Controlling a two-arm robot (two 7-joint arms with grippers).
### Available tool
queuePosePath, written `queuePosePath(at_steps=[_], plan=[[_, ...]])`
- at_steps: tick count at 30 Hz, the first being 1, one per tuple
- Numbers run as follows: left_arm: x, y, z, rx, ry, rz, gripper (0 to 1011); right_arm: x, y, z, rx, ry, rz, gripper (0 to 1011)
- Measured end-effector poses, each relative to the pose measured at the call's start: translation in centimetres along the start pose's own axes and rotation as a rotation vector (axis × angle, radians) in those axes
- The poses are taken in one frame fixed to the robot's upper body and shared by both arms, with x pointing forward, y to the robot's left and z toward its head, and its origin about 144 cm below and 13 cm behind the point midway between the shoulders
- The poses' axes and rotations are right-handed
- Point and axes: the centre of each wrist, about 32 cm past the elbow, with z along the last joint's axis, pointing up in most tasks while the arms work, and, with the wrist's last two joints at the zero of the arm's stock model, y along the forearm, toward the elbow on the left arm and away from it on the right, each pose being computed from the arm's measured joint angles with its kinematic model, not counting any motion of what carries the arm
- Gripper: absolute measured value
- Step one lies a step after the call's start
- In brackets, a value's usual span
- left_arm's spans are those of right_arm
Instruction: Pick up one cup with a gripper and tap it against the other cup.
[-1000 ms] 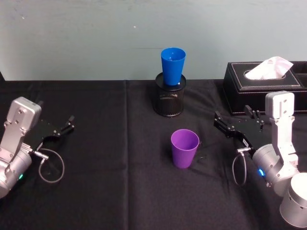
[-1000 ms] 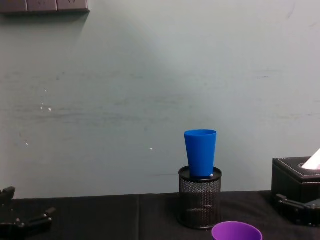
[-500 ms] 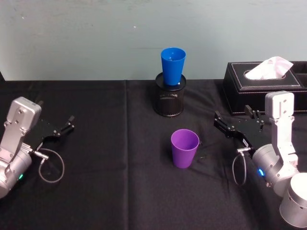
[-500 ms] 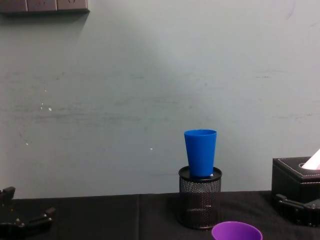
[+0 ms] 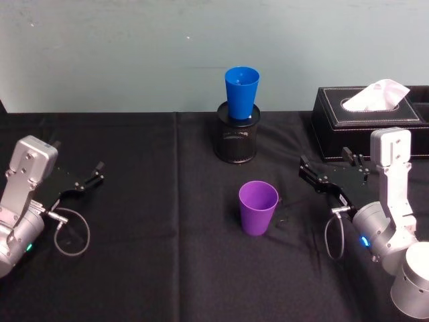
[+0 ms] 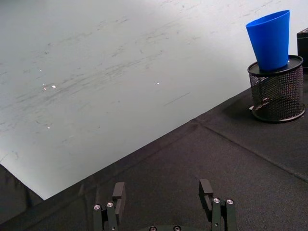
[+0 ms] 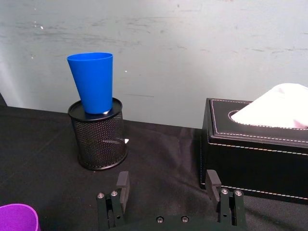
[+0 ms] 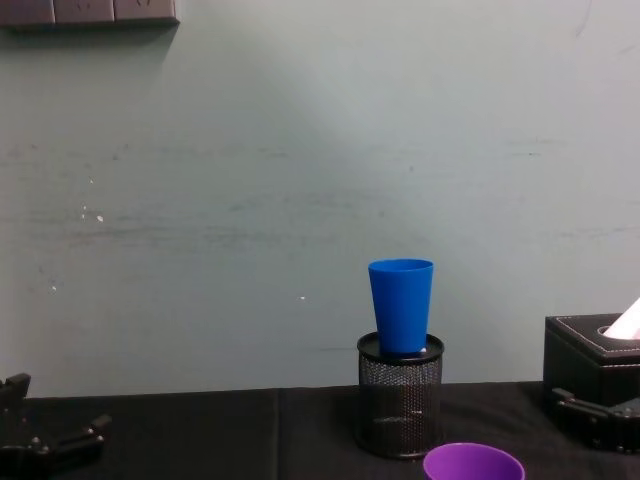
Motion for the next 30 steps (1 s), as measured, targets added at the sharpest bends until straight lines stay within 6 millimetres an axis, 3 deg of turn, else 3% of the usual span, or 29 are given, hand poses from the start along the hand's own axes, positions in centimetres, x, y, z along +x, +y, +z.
queuePosePath(at_steps=[30], plan=[[0.00,0.00,0.00,0.000,0.000,0.000,1000,0.00,0.00,0.00,0.000,0.000,0.000,1000]])
